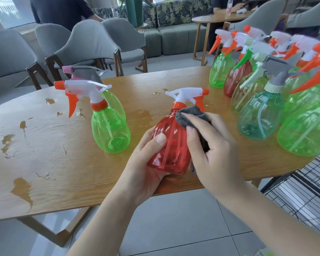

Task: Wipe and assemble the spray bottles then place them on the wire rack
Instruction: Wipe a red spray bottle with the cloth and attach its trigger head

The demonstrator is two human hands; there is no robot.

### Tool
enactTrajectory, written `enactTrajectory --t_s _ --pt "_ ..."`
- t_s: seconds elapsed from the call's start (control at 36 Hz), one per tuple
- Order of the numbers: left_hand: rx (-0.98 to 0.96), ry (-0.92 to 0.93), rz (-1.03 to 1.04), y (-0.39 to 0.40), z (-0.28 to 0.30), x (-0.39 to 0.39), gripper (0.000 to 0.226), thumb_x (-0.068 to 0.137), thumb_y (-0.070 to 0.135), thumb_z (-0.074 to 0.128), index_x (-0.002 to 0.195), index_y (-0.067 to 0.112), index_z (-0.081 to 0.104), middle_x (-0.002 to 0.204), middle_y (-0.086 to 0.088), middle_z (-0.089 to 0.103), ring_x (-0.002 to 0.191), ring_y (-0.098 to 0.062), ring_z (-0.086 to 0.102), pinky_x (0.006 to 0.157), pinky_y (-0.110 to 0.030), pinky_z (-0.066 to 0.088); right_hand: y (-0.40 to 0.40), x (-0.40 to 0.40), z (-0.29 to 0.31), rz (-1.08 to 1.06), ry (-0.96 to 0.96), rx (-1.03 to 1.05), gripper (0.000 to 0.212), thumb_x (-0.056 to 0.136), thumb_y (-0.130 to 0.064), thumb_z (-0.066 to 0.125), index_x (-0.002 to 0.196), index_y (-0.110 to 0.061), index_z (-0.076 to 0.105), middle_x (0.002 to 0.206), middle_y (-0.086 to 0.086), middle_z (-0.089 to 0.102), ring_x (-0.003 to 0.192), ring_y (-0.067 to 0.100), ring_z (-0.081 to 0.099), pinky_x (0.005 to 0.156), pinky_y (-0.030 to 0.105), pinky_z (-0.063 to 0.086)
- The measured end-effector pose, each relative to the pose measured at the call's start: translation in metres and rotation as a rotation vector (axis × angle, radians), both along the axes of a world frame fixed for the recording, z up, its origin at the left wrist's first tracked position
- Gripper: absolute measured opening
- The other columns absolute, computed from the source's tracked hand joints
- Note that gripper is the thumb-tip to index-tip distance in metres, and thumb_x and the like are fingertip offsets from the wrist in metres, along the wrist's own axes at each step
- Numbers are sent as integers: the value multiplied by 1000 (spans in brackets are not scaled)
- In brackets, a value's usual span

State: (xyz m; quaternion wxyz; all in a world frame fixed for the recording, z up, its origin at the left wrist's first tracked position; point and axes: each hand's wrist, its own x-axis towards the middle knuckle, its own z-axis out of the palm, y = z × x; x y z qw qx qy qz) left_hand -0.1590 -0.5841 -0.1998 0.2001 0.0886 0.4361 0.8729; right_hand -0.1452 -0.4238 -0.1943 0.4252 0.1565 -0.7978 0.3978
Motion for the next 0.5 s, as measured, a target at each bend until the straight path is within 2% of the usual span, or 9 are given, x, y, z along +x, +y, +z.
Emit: enactTrajectory --t_s 0.08,0.19,0.28,0.33,0.39,0.5 --pt "-18 14 4 0 -2 0 74 77 33 88 141 10 57 131 -20 66 109 -33 70 86 -49 61 2 -1 2 -8 -29 -41 26 102 -7 58 125 -5 71 115 4 65 107 13 63 96 17 46" --pt "12 -24 27 1 2 2 59 90 34 70 140 4 57 122 -19 68 103 -28 70 87 -43 60 2 6 -6 70 37 48 21 99 -5 62 116 -3 75 112 12 67 104 24 66 92 32 53" --pt "71 -74 9 0 3 2 45 94 39 63 118 2 71 111 -18 70 99 -26 71 89 -38 60 -2 13 -12 155 122 173 19 97 -8 64 109 -3 78 108 18 67 95 31 66 87 37 55" --pt "99 -107 -23 -1 4 2 45 92 45 62 108 3 72 101 -15 69 93 -25 70 87 -34 59 -4 15 -15 182 195 276 18 95 -7 66 104 -4 80 103 19 68 89 31 64 84 37 55" --pt "120 -126 -35 -2 3 2 46 94 47 57 105 4 70 96 -13 67 88 -23 68 84 -31 57 -5 14 -17 183 251 351 17 94 -6 66 104 -4 81 101 19 70 87 31 63 84 36 55" --pt "136 -127 0 -1 2 0 45 92 44 61 104 4 76 103 -16 71 94 -25 71 87 -34 60 -3 10 -13 130 235 318 20 100 -8 62 111 -3 78 105 20 70 91 32 64 91 36 54"
